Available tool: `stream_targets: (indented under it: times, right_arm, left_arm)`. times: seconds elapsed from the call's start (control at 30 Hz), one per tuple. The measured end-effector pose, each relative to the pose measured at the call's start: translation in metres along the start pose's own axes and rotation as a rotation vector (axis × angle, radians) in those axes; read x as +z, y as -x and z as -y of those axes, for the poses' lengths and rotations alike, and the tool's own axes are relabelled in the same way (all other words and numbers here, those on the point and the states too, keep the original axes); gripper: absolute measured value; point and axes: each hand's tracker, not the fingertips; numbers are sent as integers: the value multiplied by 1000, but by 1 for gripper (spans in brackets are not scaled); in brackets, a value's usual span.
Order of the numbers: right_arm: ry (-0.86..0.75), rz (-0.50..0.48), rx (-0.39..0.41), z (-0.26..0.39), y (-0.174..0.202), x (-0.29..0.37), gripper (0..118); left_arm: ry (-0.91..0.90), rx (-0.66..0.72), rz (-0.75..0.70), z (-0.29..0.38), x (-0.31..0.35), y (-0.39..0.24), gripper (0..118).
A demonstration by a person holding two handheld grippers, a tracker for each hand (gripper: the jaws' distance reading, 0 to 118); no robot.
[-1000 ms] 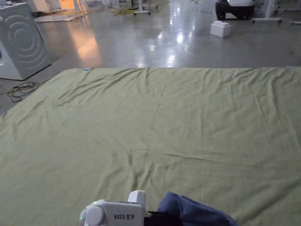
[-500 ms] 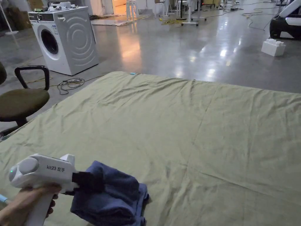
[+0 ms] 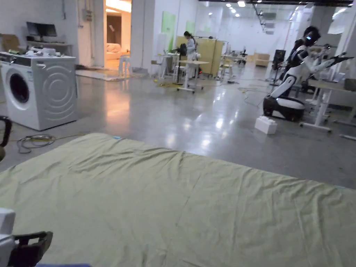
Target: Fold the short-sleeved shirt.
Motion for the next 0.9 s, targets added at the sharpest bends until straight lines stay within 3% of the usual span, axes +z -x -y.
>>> stream_targets:
  times: [0.13, 0.27, 0.37, 0.43, 0.53, 0.57, 0.67, 0.83, 0.9]
  right_arm:
    - [-161, 32, 196, -26, 37, 35, 0]
    - [-332, 154, 408, -35, 76, 75, 0]
    - [-429, 214, 512, -38, 96, 106, 0]
    - [-472, 235, 552, -37, 101, 122, 0]
    - [-507, 255, 589, -34, 105, 138, 0]
    - [-507, 250, 594, -33, 105, 141, 0]
    - [-542, 284, 633, -28, 110, 150, 0]
    - [-579, 296, 742, -22, 116, 156, 0]
    - [-572, 302, 722, -22, 116, 156, 0]
  left_arm:
    - [-333, -55, 119, -3, 79, -85, 81]
    - [-411, -163, 152, 3, 123, -167, 80]
    - [-395, -198, 131, 13, 134, -189, 78]
    - [-387, -192, 152, 19, 146, -196, 70]
    - [-345, -201, 187, 30, 153, -194, 19]
    - [-332, -224, 184, 30, 161, -199, 10]
    - [-312, -227, 167, 36, 167, -197, 2]
    - [-299, -167, 201, 32, 176, -192, 2]
    - [-318, -164, 195, 32, 177, -193, 2]
